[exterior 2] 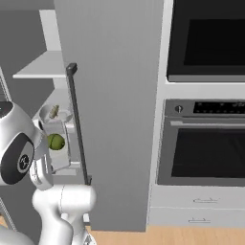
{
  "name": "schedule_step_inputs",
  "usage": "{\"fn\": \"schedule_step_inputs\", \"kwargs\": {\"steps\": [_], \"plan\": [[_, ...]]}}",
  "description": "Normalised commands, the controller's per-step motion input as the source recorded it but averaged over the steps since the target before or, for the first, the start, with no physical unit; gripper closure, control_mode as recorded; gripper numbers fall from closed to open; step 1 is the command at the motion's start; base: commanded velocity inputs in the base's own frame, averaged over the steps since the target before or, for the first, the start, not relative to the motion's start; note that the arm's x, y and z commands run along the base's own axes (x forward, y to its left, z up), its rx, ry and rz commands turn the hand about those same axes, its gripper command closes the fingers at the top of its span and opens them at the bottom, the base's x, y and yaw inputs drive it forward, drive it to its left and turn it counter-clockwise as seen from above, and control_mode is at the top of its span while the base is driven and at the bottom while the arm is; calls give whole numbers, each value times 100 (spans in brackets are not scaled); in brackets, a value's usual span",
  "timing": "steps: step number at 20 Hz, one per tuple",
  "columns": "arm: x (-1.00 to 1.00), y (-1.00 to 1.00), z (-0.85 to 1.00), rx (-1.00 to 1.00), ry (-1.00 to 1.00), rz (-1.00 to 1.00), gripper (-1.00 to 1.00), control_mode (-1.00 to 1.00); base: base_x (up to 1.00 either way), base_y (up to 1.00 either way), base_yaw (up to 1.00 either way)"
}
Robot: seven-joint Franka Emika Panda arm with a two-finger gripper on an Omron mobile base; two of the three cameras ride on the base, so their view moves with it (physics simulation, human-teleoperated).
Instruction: Take the meat container that has the fish and place it on the second highest rack of the freezer. Then take the vegetable container that has the carrot and lime and place it on the highest rack of the freezer.
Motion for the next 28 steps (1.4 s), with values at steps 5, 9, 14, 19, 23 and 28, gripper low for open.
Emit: {"fn": "schedule_step_inputs", "kwargs": {"steps": [5, 9, 14, 19, 23, 28], "plan": [[0, 0, 0, 0, 0, 0, 100, 100, 24, 54, -14], [0, 0, 0, 0, 0, 0, 100, 100, 33, 47, -11], [0, 0, 0, 0, 0, 0, 100, 100, 30, 41, -9], [0, 0, 0, 0, 0, 0, 100, 100, 34, 24, -1], [3, 7, 10, -1, -5, 0, 100, -100, 20, 18, 0], [4, 29, 55, -3, -35, 0, 100, -100, 0, 0, 0]]}}
